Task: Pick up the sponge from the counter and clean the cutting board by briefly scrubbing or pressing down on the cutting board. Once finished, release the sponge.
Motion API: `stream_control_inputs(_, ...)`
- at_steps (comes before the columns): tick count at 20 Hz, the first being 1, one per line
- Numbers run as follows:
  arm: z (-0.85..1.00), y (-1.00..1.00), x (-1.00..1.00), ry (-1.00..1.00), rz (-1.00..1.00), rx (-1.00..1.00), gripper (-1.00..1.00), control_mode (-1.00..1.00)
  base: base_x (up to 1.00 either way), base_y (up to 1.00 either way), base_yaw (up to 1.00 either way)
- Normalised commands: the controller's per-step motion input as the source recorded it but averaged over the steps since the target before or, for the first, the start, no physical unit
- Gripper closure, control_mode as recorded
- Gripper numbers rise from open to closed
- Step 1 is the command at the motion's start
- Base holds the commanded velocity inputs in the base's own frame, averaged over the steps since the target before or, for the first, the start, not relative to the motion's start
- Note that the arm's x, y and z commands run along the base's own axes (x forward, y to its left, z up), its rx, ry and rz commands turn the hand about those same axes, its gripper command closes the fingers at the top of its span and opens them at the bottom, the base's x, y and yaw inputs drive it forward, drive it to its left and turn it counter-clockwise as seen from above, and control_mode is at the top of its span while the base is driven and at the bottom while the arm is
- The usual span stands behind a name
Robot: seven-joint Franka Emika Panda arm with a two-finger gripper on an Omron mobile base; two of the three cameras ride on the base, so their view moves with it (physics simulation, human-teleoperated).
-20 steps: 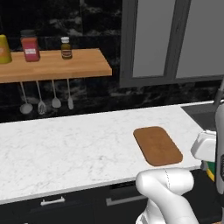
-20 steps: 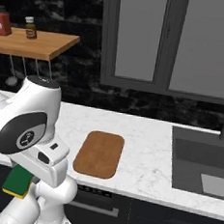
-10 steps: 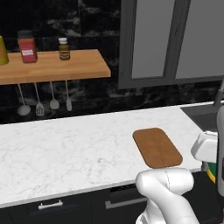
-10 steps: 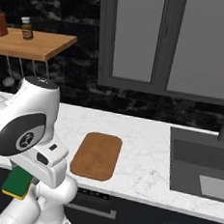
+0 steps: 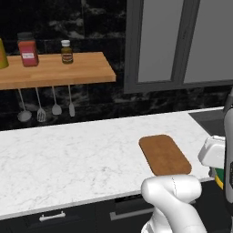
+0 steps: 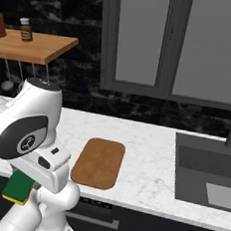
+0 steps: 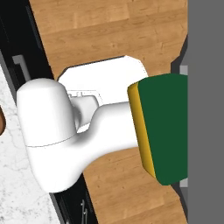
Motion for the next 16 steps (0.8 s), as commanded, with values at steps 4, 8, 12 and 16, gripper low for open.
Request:
stream_control_inputs(4, 0.00, 0.00, 0.00, 0.00, 0.00, 0.00, 1.00, 1.00, 0.00, 0.07, 0.00)
stream_control_inputs(8, 0.00, 0.00, 0.00, 0.00, 0.00, 0.00, 1.00, 1.00, 0.00, 0.00, 0.00)
stream_control_inputs(12, 0.00, 0.00, 0.00, 0.00, 0.00, 0.00, 1.00, 1.00, 0.00, 0.00, 0.00)
stream_control_inputs(16, 0.00, 0.00, 0.00, 0.00, 0.00, 0.00, 1.00, 1.00, 0.00, 0.00, 0.00)
